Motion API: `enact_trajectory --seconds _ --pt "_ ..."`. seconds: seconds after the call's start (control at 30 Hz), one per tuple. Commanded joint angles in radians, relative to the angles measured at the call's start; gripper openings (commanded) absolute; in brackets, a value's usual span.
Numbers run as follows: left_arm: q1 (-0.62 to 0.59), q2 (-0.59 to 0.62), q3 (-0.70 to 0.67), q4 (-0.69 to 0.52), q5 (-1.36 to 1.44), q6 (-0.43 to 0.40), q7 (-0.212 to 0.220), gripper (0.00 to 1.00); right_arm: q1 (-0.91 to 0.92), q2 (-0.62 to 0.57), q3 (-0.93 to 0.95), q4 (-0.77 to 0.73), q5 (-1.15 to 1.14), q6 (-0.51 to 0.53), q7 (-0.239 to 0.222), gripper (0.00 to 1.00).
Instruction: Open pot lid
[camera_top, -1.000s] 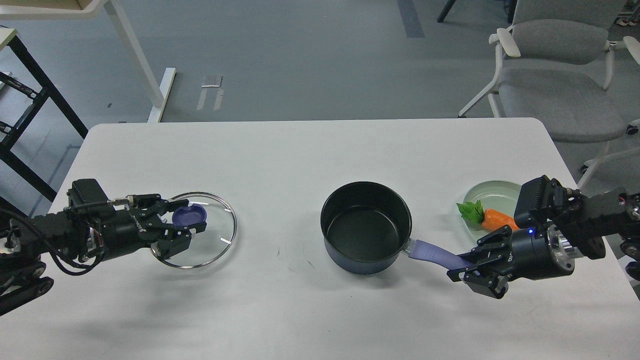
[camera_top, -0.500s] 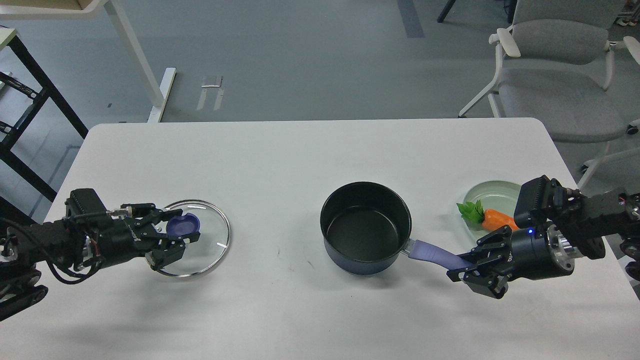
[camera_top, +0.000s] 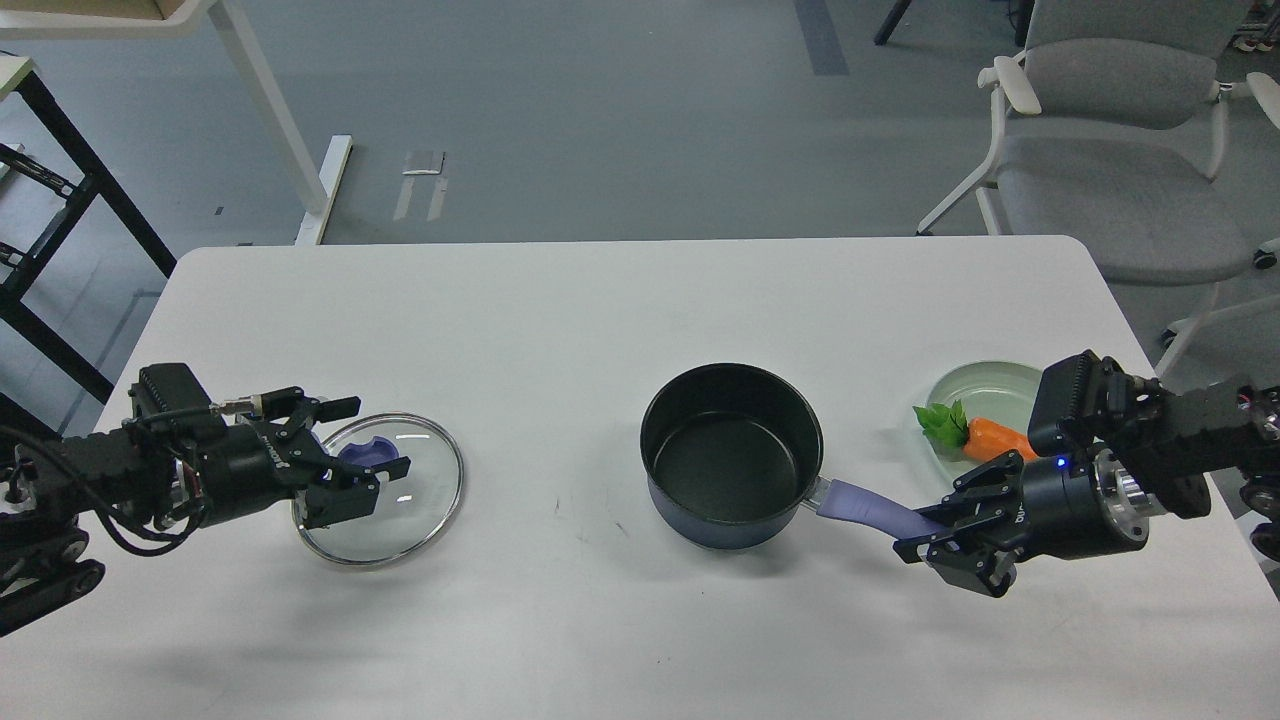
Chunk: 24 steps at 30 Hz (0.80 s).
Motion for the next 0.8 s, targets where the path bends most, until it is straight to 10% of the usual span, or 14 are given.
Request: enact_trajectory --seconds 0.0,0.2,0.4,0.6,0.77 --pt "-0.069 0.024 -0.01 -0.057 -0.173 -0.071 0.0 0.99 0.0 0.0 0.0 0.0 0.0 0.0 0.0 0.33" --pt "-0.152 0.024 -0.065 -0.089 -0.889 -0.324 0.0 0.99 0.0 0.0 0.0 0.0 0.0 0.0 0.0 0.33" --pt "-0.138 -0.011 -0.125 -0.069 -1.457 -0.36 0.0 0.99 0.0 0.0 0.0 0.0 0.001 0.0 0.0 0.4" --pt "-0.121 -0.055 -0.213 0.013 -1.543 -0.391 0.0 0.99 0.006 -0.014 0.0 0.003 0.027 0.002 0.0 0.93" --pt "-0.092 -0.069 -0.256 0.014 -1.695 -0.463 0.136 0.99 0.049 -0.069 0.007 0.023 0.086 0.005 0.0 0.97"
